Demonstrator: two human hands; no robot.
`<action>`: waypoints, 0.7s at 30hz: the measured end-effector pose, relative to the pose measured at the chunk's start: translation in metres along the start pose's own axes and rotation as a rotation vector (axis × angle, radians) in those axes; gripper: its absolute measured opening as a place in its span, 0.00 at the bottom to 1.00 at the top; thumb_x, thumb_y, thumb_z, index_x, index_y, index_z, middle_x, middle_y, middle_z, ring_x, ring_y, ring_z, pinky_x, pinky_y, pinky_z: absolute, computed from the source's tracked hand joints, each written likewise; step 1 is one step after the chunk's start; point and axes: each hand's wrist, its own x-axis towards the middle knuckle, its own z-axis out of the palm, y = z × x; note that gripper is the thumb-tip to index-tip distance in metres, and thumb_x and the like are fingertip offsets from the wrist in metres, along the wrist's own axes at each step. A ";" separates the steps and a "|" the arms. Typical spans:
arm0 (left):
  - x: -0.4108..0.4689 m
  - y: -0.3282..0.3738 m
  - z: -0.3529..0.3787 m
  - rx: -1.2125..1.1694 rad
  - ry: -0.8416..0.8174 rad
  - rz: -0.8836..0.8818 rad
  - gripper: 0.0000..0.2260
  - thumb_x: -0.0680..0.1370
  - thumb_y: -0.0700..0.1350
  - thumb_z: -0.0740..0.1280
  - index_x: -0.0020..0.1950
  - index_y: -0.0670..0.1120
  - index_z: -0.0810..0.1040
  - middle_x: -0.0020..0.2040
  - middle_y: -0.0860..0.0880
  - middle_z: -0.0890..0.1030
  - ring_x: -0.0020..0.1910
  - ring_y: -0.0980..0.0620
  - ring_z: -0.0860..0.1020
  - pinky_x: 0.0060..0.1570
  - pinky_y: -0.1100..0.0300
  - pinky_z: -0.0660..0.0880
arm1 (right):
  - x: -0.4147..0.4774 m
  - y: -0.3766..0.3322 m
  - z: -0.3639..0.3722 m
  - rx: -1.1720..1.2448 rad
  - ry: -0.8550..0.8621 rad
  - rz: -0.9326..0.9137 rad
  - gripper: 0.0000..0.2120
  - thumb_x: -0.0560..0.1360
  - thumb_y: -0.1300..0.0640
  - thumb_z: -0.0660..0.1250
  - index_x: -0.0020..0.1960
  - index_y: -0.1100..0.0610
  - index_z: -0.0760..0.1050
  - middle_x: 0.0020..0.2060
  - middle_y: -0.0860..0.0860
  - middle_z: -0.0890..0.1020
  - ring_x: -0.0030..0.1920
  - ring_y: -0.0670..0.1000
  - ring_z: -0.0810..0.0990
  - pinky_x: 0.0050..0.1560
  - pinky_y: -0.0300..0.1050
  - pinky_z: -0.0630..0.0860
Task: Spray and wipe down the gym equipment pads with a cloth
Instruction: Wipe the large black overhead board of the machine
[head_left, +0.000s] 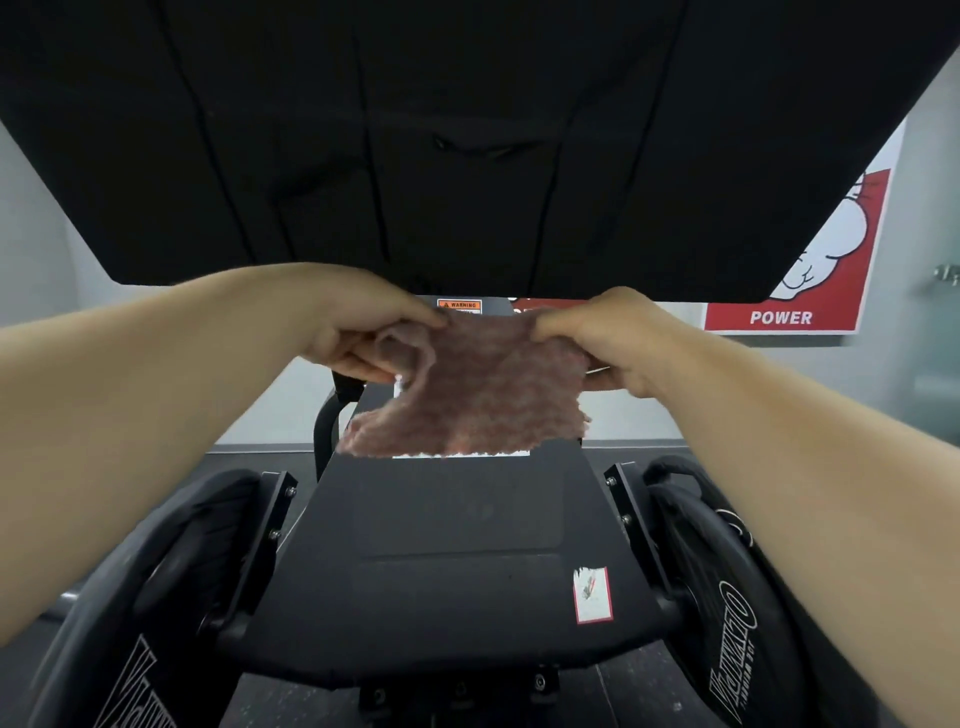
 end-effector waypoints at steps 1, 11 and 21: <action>-0.001 0.004 0.005 -0.084 -0.026 -0.006 0.08 0.76 0.53 0.70 0.44 0.49 0.80 0.32 0.54 0.81 0.28 0.58 0.80 0.30 0.65 0.77 | -0.001 -0.002 0.007 0.052 -0.016 -0.009 0.07 0.69 0.61 0.76 0.45 0.61 0.81 0.34 0.53 0.83 0.29 0.48 0.82 0.28 0.38 0.78; -0.017 0.021 0.005 -0.102 0.163 0.423 0.06 0.75 0.39 0.69 0.45 0.49 0.83 0.38 0.54 0.82 0.40 0.57 0.78 0.37 0.67 0.76 | -0.006 -0.024 0.016 0.297 -0.176 -0.246 0.06 0.74 0.67 0.69 0.48 0.59 0.80 0.38 0.53 0.83 0.38 0.49 0.82 0.38 0.40 0.79; -0.023 0.027 0.005 -0.460 0.152 0.610 0.14 0.73 0.39 0.74 0.57 0.39 0.81 0.54 0.40 0.84 0.53 0.44 0.83 0.56 0.48 0.80 | -0.020 -0.038 0.011 0.477 -0.385 -0.239 0.15 0.78 0.59 0.67 0.64 0.52 0.75 0.45 0.51 0.85 0.47 0.52 0.84 0.52 0.57 0.79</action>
